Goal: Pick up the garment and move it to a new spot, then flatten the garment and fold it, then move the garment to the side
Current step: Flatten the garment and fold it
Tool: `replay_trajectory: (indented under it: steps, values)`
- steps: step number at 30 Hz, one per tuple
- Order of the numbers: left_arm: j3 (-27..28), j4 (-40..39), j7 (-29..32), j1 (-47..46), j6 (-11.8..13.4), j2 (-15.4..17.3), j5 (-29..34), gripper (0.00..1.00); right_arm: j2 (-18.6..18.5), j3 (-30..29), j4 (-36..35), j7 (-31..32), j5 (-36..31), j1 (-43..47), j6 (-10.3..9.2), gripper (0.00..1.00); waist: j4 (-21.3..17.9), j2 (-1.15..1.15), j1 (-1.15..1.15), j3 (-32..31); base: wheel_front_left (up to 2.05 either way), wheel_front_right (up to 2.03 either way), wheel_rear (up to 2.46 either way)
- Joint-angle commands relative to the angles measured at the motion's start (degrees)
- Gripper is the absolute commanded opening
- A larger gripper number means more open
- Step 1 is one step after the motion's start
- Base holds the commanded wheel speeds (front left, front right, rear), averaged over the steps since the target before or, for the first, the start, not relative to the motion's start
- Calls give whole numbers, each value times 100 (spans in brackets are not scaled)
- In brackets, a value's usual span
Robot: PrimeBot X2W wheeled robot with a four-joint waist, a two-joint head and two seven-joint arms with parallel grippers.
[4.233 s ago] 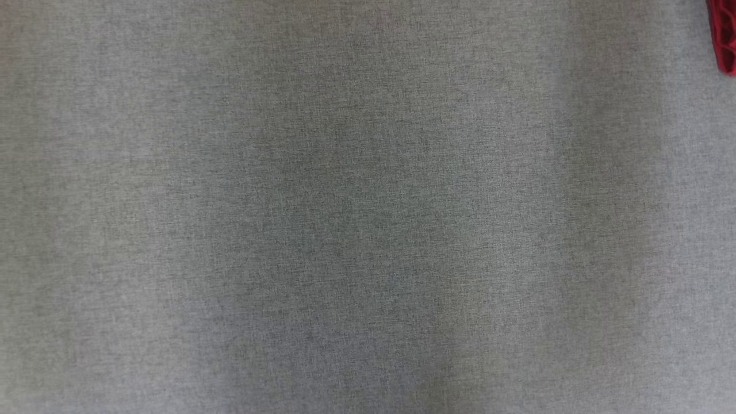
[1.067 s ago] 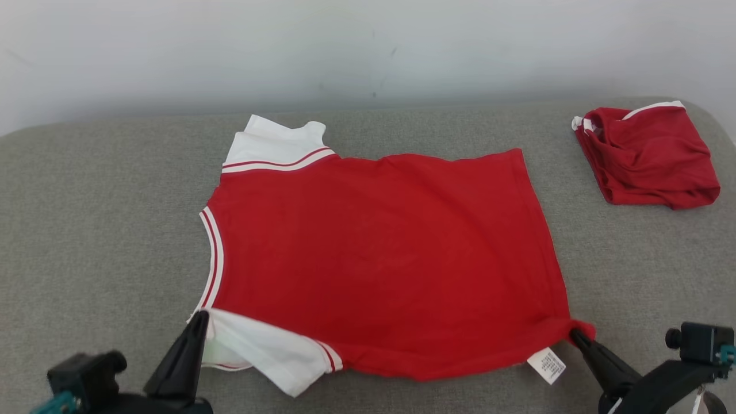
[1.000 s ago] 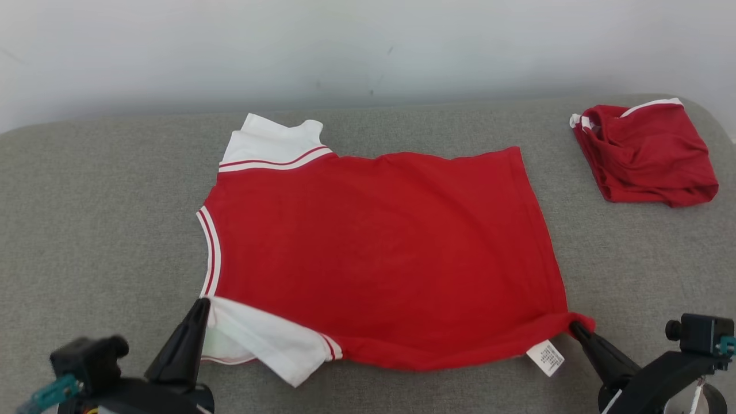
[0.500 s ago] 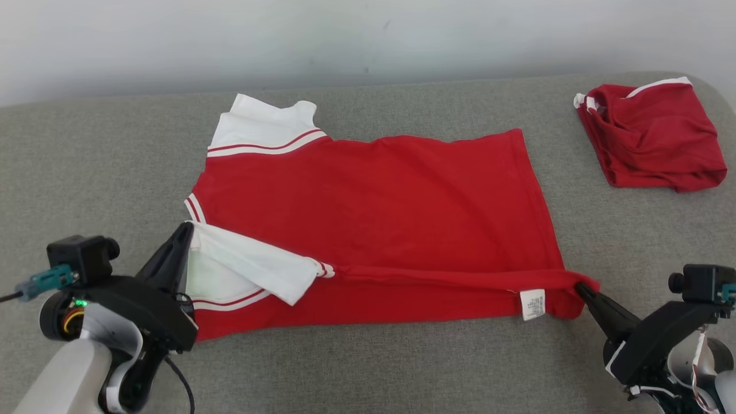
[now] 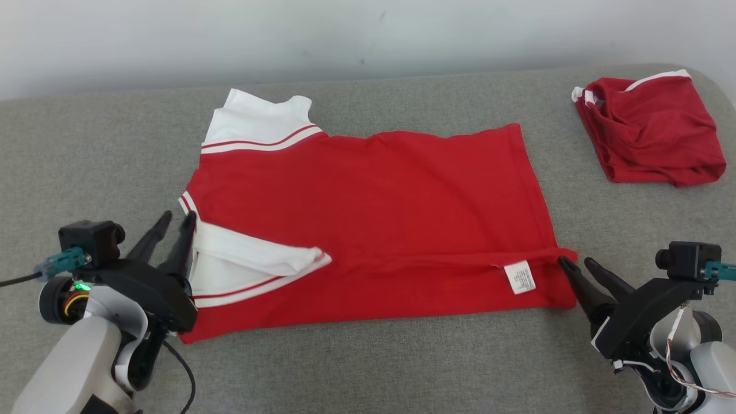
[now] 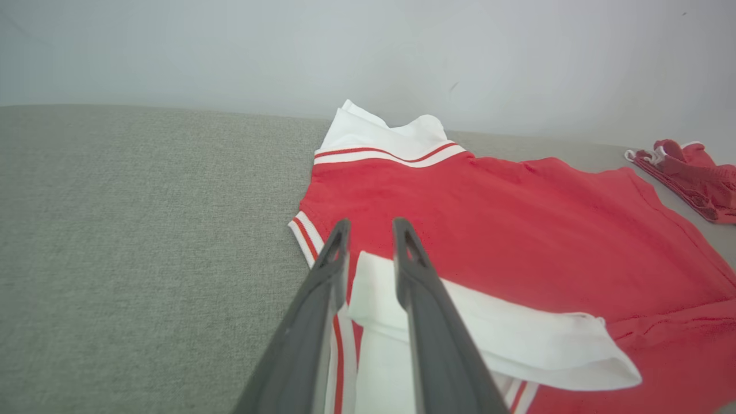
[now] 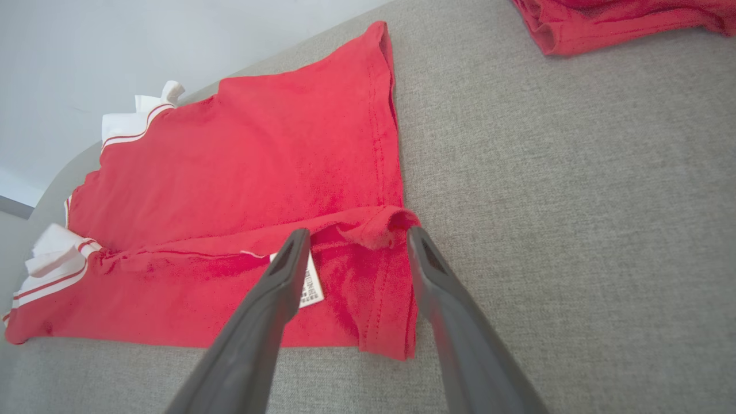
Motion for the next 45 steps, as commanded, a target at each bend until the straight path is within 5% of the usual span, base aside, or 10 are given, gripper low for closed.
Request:
replay_trajectory:
  steps: [1,11,21,40,41,42,43,45]
  values:
    - [-16,177,-177,-73,-17,-55,89,100,2,46,104,-170,-38,-68,-15,100,22,-1,-1,-59,0,0,0]
    - [-47,298,-802,337,21,-39,241,100,-101,273,303,-750,-76,189,-15,100,36,-1,-1,-269,0,0,0]
    - [-138,-391,-1093,1516,395,-76,284,100,-140,350,609,-1404,-594,530,-15,100,165,-1,-1,-269,0,0,0]
    - [-246,359,-1101,1489,289,-395,117,100,143,788,1687,-1908,-1088,-61,-15,100,189,-1,-1,-157,0,0,0]
    - [-257,428,-1089,1460,265,-435,88,100,176,821,1750,-1913,-1048,-88,-15,81,198,-1,-1,-152,0,0,0]
    - [-253,519,-1063,1437,238,-485,37,100,200,861,1806,-1932,-1014,-112,-15,46,209,-1,-1,-152,0,0,0]
    - [-252,601,-1047,1405,208,-525,3,68,221,903,1859,-1938,-985,-136,-15,0,218,-1,-1,-155,0,0,0]
    - [-245,737,-1052,1357,158,-627,-81,0,233,970,1942,-1986,-944,-144,-15,0,234,-1,-1,-194,0,0,0]
